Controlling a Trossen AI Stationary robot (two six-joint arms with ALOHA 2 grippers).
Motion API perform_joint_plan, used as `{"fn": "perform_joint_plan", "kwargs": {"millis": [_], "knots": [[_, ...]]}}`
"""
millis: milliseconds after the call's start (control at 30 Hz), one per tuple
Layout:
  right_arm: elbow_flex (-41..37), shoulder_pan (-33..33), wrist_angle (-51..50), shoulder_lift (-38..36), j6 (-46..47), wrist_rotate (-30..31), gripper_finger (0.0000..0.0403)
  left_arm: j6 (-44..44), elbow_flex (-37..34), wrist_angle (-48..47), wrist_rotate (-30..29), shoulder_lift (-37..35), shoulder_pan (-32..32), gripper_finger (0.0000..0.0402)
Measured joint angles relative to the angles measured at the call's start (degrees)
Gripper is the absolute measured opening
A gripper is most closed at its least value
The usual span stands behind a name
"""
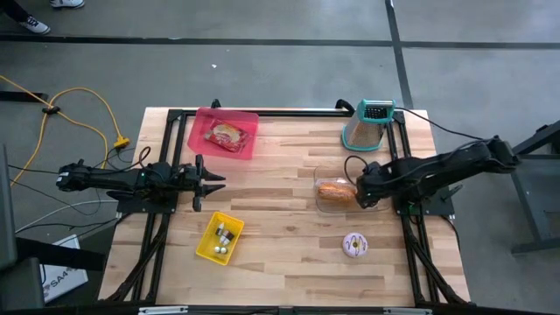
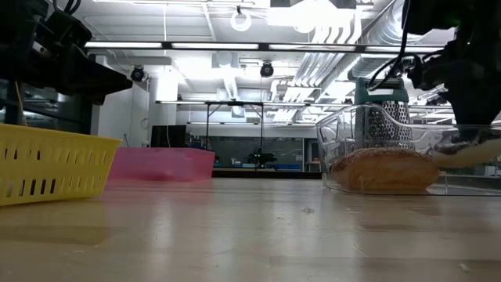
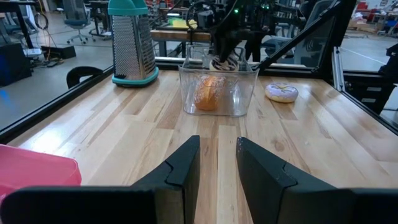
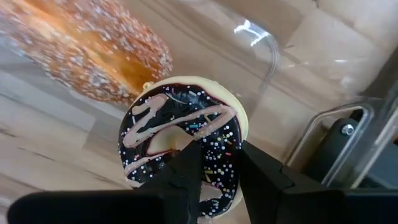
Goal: Pick & Place Food Item
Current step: Put the black donut into the transparent bin
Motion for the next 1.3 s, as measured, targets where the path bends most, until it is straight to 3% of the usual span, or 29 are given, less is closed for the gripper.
{"fn": "perform_joint_plan", "kwargs": {"millis": [800, 1300], "knots": [[0.0, 0.0, 2.7, 3.3, -2.9, -2.5, 0.0088, 0.0, 0.0, 0.0, 0.0, 0.0, 0.0, 0.0100], [0.0, 1.1, 4.3, 3.3, -1.3, -2.4, 0.0178, 0.0, 0.0, 0.0, 0.0, 0.0, 0.0, 0.0100]]}}
